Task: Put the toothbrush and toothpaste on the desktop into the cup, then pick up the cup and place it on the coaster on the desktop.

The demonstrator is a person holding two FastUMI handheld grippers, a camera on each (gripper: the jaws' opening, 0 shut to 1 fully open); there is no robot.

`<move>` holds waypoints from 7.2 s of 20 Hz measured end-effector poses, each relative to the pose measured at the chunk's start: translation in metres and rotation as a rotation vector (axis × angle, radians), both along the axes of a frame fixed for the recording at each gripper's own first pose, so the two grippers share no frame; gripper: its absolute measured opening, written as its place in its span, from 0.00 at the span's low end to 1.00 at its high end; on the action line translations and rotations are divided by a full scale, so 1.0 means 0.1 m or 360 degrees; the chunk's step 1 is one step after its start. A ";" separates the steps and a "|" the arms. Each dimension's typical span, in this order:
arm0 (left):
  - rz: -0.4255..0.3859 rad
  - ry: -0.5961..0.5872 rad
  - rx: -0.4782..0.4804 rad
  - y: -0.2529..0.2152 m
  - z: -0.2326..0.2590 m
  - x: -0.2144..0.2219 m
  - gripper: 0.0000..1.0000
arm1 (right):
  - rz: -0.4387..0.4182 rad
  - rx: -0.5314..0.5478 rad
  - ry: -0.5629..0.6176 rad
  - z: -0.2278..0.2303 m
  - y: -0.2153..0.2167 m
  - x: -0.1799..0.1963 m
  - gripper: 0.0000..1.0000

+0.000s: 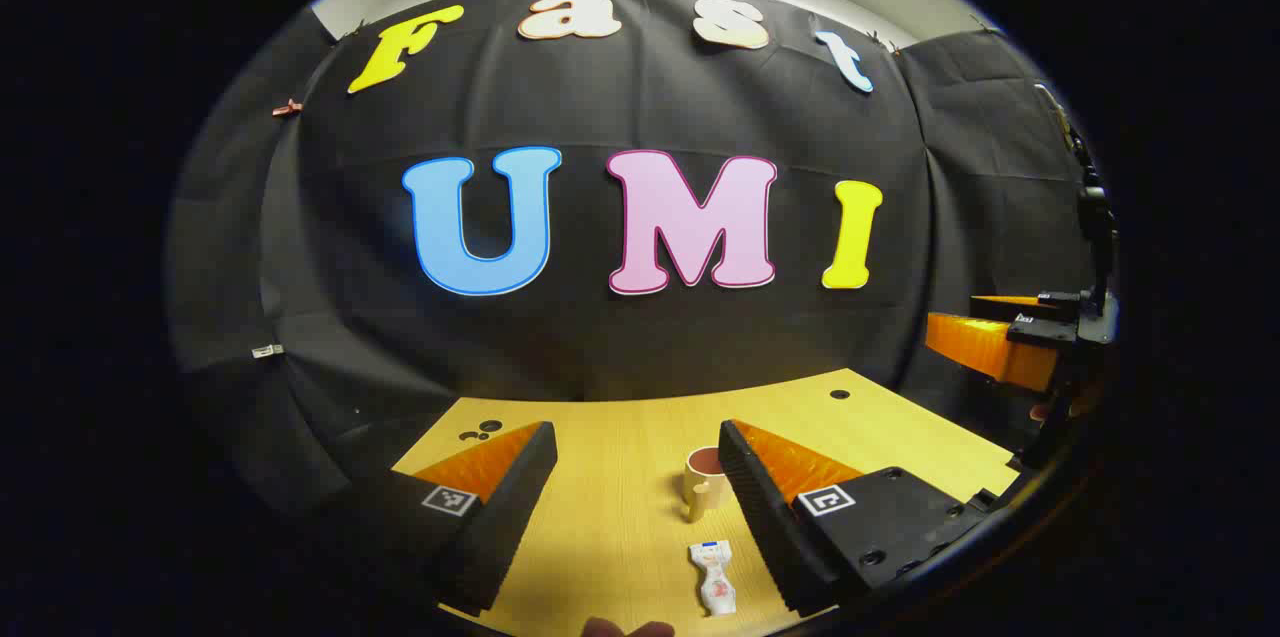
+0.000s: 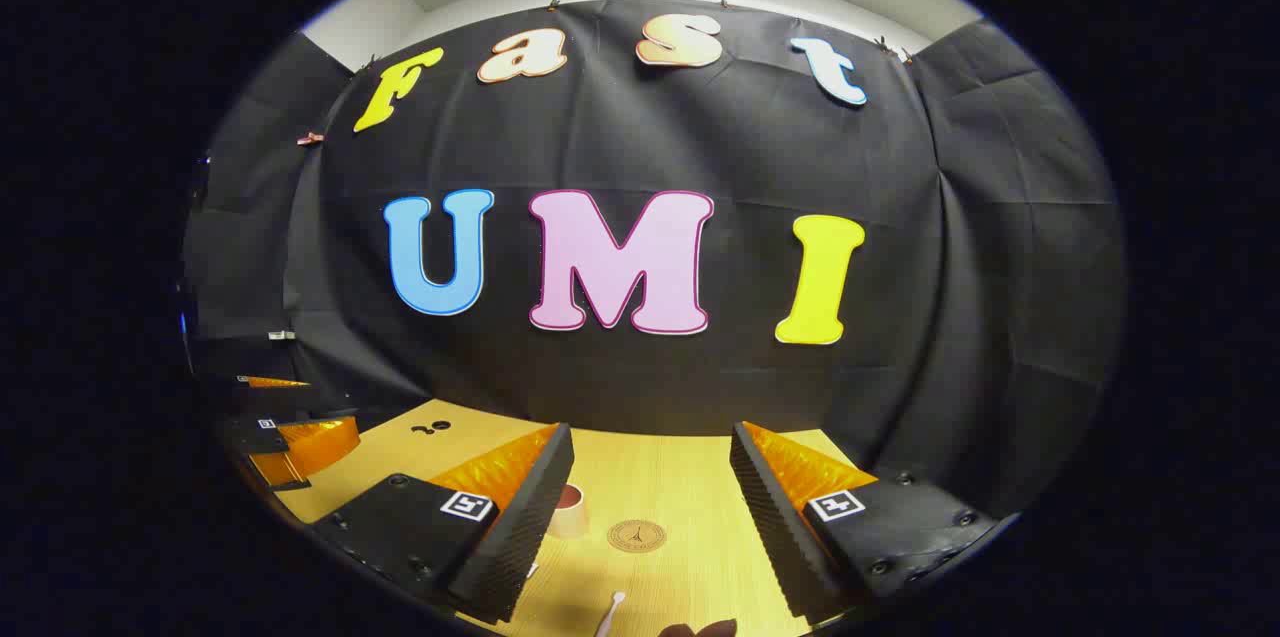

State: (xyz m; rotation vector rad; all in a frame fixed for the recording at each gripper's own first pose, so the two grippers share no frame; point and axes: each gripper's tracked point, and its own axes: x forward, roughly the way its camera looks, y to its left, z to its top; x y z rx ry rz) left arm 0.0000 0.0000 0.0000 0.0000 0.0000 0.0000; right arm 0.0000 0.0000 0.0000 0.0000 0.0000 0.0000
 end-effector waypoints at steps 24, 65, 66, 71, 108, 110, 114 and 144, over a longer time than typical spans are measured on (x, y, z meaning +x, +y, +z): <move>-0.0152 0.0335 0.0039 -0.43 -0.67 0.24 0.98 | -0.0015 0.0024 0.0119 -0.35 -0.19 0.01 0.97; -0.0173 0.1656 -0.0028 -0.95 -3.11 0.59 0.27 | -0.0155 0.0078 0.0453 -1.04 -0.62 -0.13 0.97; -0.0195 0.1651 -0.0034 -0.95 -3.09 0.60 0.24 | -0.0158 0.0083 0.0478 -1.08 -0.59 -0.17 0.97; -0.0292 0.1626 -0.0083 -0.93 -3.10 0.58 0.18 | -0.0170 0.0109 0.0603 -1.29 -0.42 -0.32 0.97; -0.0170 0.1377 -0.0404 0.23 -2.36 -0.83 0.17 | -0.0161 0.0148 0.1809 -3.63 0.49 -0.43 0.78; -0.0153 0.1382 -0.0436 0.22 -2.39 -0.89 0.17 | -0.0165 0.0148 0.1843 -3.60 0.48 -0.45 0.74; -0.0125 0.1400 -0.0469 0.21 -2.48 -0.99 0.17 | -0.0169 0.0147 0.1894 -3.63 0.45 -0.42 0.40; -0.0455 0.0549 -0.0529 -0.69 -0.70 1.31 0.16 | 0.0408 0.0674 0.1050 -2.22 0.48 -0.07 0.05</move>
